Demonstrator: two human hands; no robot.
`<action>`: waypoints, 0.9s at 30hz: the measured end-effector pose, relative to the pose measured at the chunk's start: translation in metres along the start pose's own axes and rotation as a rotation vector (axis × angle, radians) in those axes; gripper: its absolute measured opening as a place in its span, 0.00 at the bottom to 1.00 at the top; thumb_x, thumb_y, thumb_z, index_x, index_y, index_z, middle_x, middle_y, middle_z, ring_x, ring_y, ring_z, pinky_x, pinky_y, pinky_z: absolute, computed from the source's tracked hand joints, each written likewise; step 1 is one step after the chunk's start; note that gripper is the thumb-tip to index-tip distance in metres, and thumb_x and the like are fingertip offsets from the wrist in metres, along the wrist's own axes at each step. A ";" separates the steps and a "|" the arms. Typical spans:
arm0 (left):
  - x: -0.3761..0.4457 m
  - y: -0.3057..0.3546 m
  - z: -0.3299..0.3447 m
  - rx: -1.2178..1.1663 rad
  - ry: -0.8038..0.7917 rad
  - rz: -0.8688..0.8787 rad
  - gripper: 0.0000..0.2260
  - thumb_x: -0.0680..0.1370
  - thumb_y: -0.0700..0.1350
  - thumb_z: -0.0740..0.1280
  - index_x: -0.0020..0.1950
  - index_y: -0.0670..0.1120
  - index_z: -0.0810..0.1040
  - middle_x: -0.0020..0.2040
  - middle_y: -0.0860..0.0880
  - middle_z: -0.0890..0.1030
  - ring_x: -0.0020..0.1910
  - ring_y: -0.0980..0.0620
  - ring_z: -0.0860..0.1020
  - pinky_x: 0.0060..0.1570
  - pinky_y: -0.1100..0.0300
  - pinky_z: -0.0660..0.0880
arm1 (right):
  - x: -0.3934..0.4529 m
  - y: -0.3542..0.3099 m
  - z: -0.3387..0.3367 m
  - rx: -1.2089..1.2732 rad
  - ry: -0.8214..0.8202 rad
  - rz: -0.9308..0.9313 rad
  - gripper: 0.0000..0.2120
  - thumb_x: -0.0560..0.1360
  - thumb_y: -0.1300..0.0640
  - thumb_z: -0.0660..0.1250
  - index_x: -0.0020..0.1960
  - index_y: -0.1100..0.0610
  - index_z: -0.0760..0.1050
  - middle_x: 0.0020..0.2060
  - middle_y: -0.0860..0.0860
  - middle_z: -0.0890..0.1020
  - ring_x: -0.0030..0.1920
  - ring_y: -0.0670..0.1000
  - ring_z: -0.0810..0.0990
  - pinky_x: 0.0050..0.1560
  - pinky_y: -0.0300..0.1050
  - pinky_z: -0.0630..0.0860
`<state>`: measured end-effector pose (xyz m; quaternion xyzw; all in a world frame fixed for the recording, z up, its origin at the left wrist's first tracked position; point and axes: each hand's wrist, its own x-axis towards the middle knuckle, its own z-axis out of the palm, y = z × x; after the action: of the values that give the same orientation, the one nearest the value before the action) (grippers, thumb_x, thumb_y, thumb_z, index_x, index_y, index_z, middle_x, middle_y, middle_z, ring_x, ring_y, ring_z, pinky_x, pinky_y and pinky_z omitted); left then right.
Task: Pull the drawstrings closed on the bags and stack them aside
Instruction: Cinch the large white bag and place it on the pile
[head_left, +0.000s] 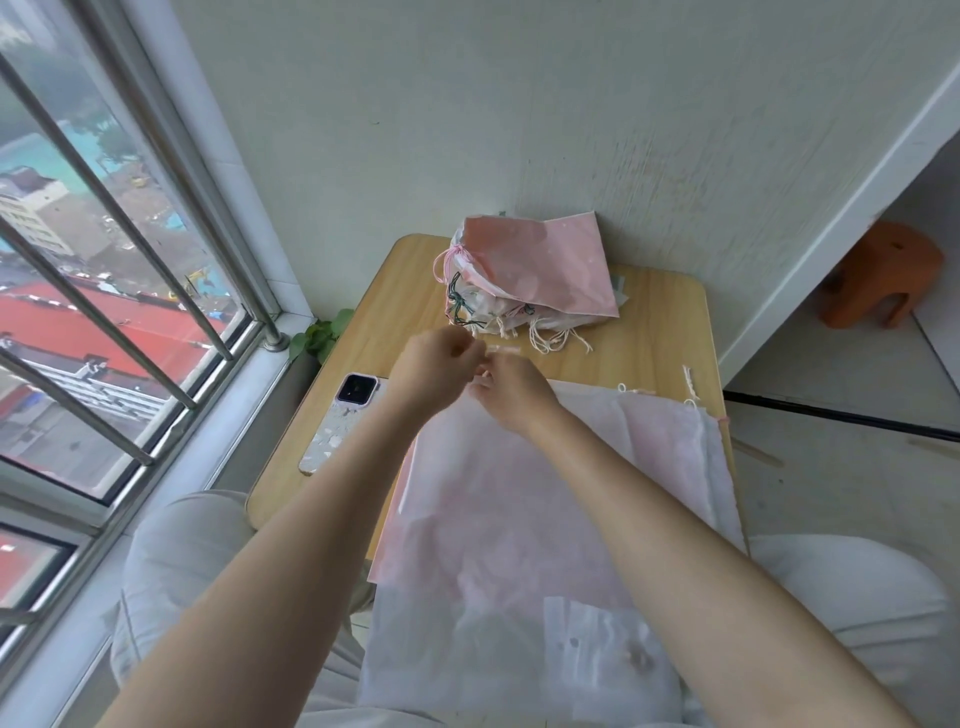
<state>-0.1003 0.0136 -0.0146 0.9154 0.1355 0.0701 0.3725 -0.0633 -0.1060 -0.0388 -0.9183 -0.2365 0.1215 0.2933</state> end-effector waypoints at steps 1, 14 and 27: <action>0.000 -0.001 0.004 0.185 -0.017 0.025 0.11 0.78 0.50 0.61 0.43 0.46 0.79 0.38 0.49 0.80 0.39 0.48 0.78 0.35 0.56 0.72 | 0.000 0.001 0.001 -0.014 -0.014 0.014 0.09 0.77 0.59 0.60 0.52 0.58 0.78 0.51 0.56 0.83 0.55 0.58 0.79 0.43 0.41 0.68; -0.007 -0.046 0.048 0.559 -0.055 -0.110 0.08 0.81 0.41 0.57 0.45 0.42 0.73 0.47 0.41 0.78 0.41 0.45 0.68 0.37 0.54 0.64 | -0.018 0.075 -0.051 -0.401 -0.028 0.472 0.13 0.76 0.63 0.60 0.59 0.60 0.76 0.59 0.56 0.78 0.58 0.59 0.79 0.47 0.46 0.73; -0.012 -0.060 0.064 0.500 0.037 -0.130 0.10 0.81 0.40 0.56 0.53 0.38 0.75 0.52 0.40 0.78 0.56 0.42 0.73 0.49 0.55 0.67 | -0.032 0.121 -0.093 0.404 0.211 0.645 0.16 0.74 0.50 0.67 0.35 0.59 0.70 0.29 0.55 0.74 0.26 0.53 0.71 0.28 0.40 0.66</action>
<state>-0.1089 0.0087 -0.1032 0.9669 0.2140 0.0272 0.1359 -0.0127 -0.2539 -0.0339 -0.8767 0.1243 0.1564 0.4375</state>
